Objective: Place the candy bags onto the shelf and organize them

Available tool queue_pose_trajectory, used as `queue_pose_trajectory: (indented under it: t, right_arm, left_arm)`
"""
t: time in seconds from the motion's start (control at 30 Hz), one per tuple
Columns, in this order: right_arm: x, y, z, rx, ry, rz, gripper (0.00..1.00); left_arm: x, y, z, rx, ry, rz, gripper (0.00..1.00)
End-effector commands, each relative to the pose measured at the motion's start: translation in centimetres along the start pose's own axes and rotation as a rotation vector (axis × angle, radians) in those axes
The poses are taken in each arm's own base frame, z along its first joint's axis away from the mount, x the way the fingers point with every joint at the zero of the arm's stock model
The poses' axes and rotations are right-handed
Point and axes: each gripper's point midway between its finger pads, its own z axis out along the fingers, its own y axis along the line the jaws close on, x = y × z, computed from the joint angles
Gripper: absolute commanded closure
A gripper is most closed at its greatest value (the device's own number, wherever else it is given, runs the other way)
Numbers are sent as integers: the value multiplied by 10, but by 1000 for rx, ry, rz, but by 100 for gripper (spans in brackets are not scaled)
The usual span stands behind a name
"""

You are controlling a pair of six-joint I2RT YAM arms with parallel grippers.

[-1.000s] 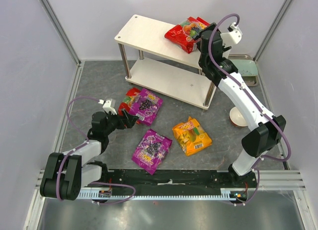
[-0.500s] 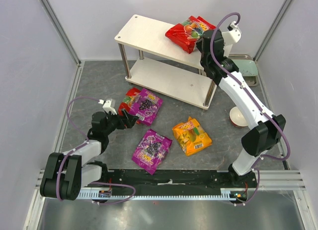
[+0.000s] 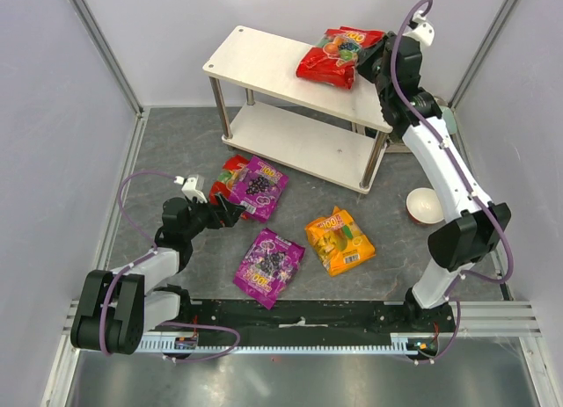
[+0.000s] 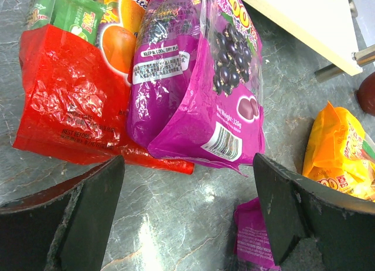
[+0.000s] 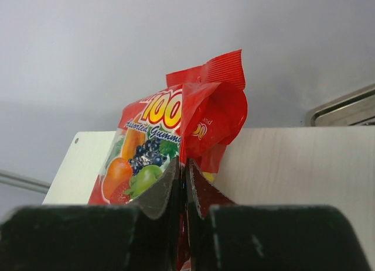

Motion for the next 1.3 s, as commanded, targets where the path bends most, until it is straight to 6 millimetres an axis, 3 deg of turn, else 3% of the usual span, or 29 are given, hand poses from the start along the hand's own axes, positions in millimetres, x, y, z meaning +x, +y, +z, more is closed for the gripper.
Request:
queue_pose_trajectory:
  t: [0.0,0.37,0.7,1.1,1.27]
  right_arm:
    - [-5,44,-1,-187,41,-35,89]
    - [20,55,5,-148,27,-32,94]
    - [38,92,0,-133,-39,-4,93]
    - [57,108,20,-117,-64,49,92]
    - [74,118,27,-140,-47,58,90]
  left_arm:
    - [-20,-12,4,49,-48,43,3]
    - [-20,-12,4,49,-48,43,3]
    - [-21,-12,4,48,-50,43,3]
    - [-21,-12,4,48,-50,45,3]
    - [-20,-12,4,48,-48,43,3]
